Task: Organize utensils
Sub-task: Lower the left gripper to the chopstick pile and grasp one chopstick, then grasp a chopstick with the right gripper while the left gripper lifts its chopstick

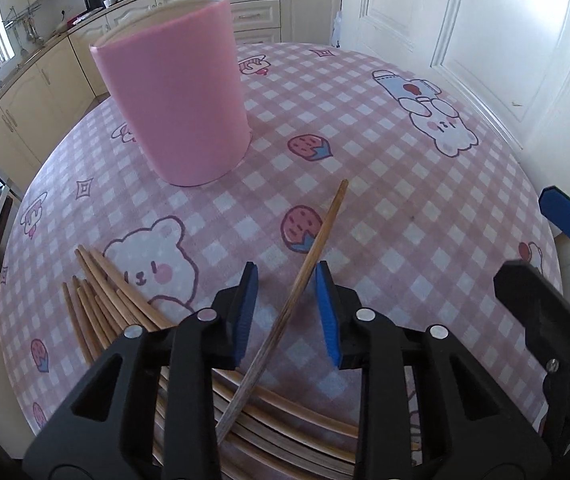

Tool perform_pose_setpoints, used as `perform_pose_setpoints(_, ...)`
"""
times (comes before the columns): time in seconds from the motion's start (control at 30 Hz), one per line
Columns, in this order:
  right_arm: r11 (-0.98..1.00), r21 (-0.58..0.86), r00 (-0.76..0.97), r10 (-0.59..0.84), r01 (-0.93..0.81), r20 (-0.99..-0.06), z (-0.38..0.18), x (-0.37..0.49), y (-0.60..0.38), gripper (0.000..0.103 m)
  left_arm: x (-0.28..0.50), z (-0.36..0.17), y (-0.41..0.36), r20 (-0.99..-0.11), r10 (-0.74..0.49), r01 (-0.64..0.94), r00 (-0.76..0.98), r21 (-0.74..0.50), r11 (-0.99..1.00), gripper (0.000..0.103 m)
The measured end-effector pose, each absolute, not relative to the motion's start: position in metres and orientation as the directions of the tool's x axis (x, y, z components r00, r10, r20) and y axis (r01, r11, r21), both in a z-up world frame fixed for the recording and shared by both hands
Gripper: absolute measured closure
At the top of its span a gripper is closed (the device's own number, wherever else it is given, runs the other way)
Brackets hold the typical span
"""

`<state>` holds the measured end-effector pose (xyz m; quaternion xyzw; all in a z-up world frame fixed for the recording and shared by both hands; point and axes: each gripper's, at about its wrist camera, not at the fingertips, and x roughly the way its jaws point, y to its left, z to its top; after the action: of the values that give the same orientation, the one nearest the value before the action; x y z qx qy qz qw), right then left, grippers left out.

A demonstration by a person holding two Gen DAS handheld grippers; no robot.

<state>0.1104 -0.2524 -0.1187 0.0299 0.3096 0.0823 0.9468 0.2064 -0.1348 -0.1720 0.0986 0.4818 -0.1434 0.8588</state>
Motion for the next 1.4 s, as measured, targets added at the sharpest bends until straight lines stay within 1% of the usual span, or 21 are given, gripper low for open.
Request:
perform_pose_setpoints(0.07,0.985,0.102,0.793,0.173,-0.139,-0.584,-0.118,0.111,-0.25,0.03,0.211,-0.173,-0.138,-0.859,-0.153,0.354,0.489,0.035,0.935,0.074)
perform_pose_setpoints(0.13,0.985,0.102,0.791,0.175,-0.143,-0.586,-0.118,0.11,-0.248,0.03,0.215,-0.173,-0.139,-0.857,-0.169,0.358,0.487,0.02,0.933,0.085)
perform_pose_setpoints(0.17,0.985,0.097,0.791,0.173,-0.144,-0.587,-0.118,0.111,-0.248,0.03,0.217,-0.173,-0.139,-0.855,-0.177,0.356,0.487,0.009,0.934,0.092)
perform_pose_setpoints(0.23,0.985,0.087,0.788,0.17,-0.147,-0.592,-0.117,0.111,-0.246,0.03,0.22,-0.171,-0.135,-0.852,-0.181,0.344,0.492,0.0,0.939,0.096)
perform_pose_setpoints(0.43,0.981,0.052,0.77,0.179,-0.186,-0.612,-0.115,0.121,-0.23,0.03,0.208,-0.142,-0.094,-0.807,-0.211,0.3,0.551,-0.045,0.953,0.097)
perform_pose_setpoints(0.63,0.954,0.0,0.724,0.229,-0.301,-0.65,-0.114,0.136,-0.192,0.03,0.185,-0.111,-0.039,-0.765,-0.23,0.245,0.601,-0.097,0.965,0.097)
perform_pose_setpoints(0.7,0.938,-0.017,0.701,0.247,-0.347,-0.669,-0.116,0.141,-0.177,0.034,0.18,-0.106,-0.021,-0.751,-0.234,0.214,0.618,-0.126,0.969,0.097)
perform_pose_setpoints(0.77,0.919,-0.026,0.673,0.268,-0.393,-0.69,-0.119,0.147,-0.163,0.043,0.178,-0.101,-0.007,-0.741,-0.233,0.193,0.63,-0.141,0.971,0.097)
perform_pose_setpoints(0.8,0.909,-0.03,0.653,0.275,-0.415,-0.706,-0.122,0.151,-0.156,0.045,0.176,-0.1,-0.001,-0.738,-0.234,0.184,0.633,-0.151,0.971,0.097)
perform_pose_setpoints(0.87,0.888,-0.052,0.622,0.278,-0.457,-0.732,-0.126,0.158,-0.142,0.055,0.173,-0.098,0.009,-0.734,-0.237,0.168,0.637,-0.168,0.971,0.097)
perform_pose_setpoints(0.93,0.866,-0.071,0.592,0.276,-0.494,-0.757,-0.131,0.165,-0.128,0.061,0.17,-0.096,0.017,-0.724,-0.248,0.167,0.644,-0.183,0.969,0.097)
perform_pose_setpoints(0.97,0.856,-0.074,0.576,0.277,-0.511,-0.769,-0.134,0.169,-0.123,0.067,0.169,-0.094,0.021,-0.72,-0.251,0.163,0.647,-0.192,0.968,0.097)
perform_pose_setpoints(1.03,0.836,-0.082,0.544,0.275,-0.542,-0.793,-0.139,0.177,-0.113,0.073,0.167,-0.092,0.027,-0.711,-0.248,0.155,0.658,-0.194,0.969,0.097)
perform_pose_setpoints(1.07,0.829,-0.091,0.536,0.269,-0.552,-0.801,-0.141,0.18,-0.109,0.074,0.166,-0.091,0.03,-0.708,-0.247,0.152,0.662,-0.196,0.969,0.097)
perform_pose_setpoints(1.17,0.813,-0.116,0.523,0.251,-0.571,-0.814,-0.144,0.184,-0.099,0.075,0.166,-0.091,0.039,-0.707,-0.241,0.139,0.665,-0.201,0.97,0.097)
perform_pose_setpoints(1.4,0.782,-0.101,0.471,0.261,-0.614,-0.843,-0.155,0.196,-0.08,0.079,0.173,-0.098,0.048,-0.716,-0.224,0.121,0.661,-0.194,0.974,0.097)
